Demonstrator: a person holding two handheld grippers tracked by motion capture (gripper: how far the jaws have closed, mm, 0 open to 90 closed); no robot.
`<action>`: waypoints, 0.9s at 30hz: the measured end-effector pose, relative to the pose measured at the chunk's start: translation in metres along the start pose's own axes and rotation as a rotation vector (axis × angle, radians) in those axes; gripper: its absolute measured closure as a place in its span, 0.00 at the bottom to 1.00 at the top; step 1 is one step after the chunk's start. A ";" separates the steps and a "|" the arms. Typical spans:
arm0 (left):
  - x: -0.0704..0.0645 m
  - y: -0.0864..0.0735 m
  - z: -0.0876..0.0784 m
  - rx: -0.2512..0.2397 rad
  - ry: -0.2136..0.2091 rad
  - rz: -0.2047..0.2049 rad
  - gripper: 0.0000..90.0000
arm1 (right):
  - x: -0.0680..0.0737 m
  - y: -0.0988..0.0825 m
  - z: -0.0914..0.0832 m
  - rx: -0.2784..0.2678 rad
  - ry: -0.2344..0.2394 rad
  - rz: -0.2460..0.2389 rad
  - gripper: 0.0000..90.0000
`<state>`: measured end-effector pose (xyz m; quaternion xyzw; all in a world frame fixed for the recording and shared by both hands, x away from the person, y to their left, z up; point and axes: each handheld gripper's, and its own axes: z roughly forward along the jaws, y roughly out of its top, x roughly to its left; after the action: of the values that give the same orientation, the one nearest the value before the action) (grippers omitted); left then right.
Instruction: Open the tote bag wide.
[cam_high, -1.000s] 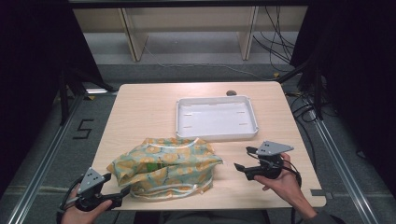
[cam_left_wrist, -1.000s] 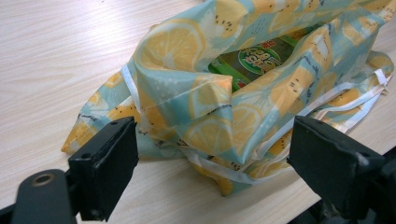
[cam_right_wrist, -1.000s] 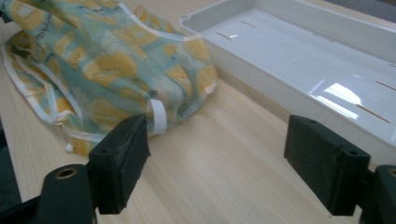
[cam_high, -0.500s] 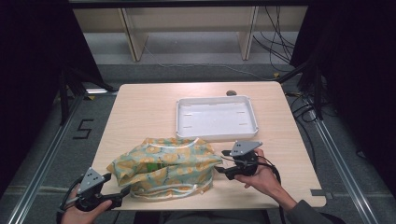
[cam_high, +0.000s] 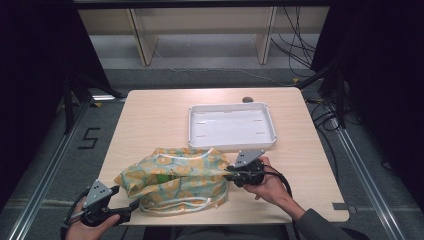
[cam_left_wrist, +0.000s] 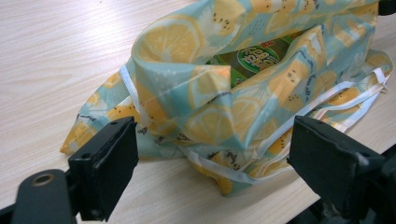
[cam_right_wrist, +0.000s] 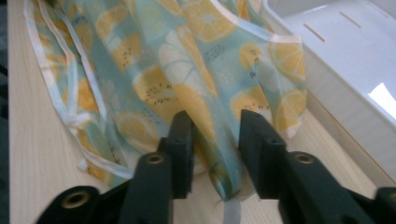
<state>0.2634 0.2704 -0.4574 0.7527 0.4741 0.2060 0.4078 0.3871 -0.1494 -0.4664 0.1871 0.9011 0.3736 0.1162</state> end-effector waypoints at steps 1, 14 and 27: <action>0.000 0.000 -0.001 0.004 0.003 0.009 0.17 | -0.001 0.000 0.001 0.000 -0.002 -0.022 0.86; 0.001 0.000 -0.001 -0.001 -0.003 0.001 0.17 | 0.000 0.004 -0.023 0.010 0.000 -0.083 1.00; 0.000 0.000 0.000 0.000 -0.003 0.007 0.17 | -0.017 -0.022 -0.065 0.034 -0.031 -0.070 1.00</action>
<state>0.2631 0.2705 -0.4571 0.7546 0.4710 0.2061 0.4077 0.3747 -0.2118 -0.4358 0.1632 0.9113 0.3512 0.1401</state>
